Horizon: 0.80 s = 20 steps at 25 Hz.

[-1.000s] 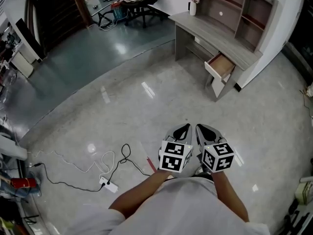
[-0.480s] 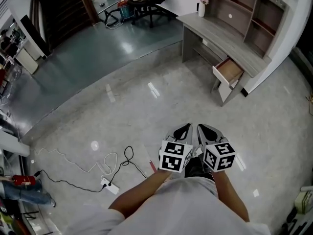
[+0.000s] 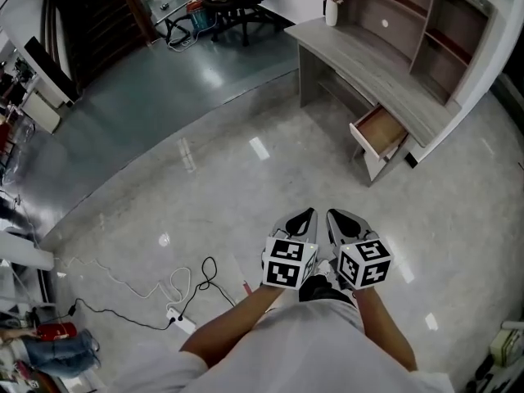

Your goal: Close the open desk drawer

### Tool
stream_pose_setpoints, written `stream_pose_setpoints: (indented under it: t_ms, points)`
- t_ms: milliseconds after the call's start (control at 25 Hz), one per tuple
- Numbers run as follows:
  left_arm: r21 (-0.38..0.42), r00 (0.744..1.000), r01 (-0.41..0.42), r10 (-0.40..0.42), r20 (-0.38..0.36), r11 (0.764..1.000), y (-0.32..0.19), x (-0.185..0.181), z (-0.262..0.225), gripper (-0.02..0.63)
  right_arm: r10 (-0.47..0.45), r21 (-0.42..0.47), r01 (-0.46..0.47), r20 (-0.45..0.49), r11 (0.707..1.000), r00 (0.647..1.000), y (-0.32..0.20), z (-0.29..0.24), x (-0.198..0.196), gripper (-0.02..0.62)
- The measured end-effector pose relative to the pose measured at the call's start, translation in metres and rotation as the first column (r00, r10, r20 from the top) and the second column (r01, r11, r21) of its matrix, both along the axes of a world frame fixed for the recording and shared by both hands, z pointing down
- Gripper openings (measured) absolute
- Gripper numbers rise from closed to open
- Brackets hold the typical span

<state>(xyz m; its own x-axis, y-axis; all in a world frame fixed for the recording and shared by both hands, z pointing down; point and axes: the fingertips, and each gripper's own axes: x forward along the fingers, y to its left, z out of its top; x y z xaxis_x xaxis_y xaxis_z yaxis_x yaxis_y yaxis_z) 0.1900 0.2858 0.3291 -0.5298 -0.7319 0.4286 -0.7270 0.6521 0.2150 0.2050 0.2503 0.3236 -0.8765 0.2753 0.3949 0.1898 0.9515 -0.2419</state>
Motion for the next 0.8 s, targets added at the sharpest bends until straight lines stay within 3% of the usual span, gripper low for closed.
stream_pose_setpoints:
  t_ms: [360, 800]
  points:
    - [-0.055, 1.000, 0.009, -0.010, -0.009, 0.998, -0.093, -0.071, 0.003, 0.003, -0.011, -0.047, 0.010, -0.026, 0.999, 1.000, -0.097, 0.009, -0.068, 0.002]
    - [-0.111, 1.000, 0.001, 0.001, 0.015, 0.994, -0.140, -0.108, -0.005, 0.003, -0.004, -0.114, 0.006, 0.017, 0.994, 1.000, -0.141, 0.003, -0.110, 0.002]
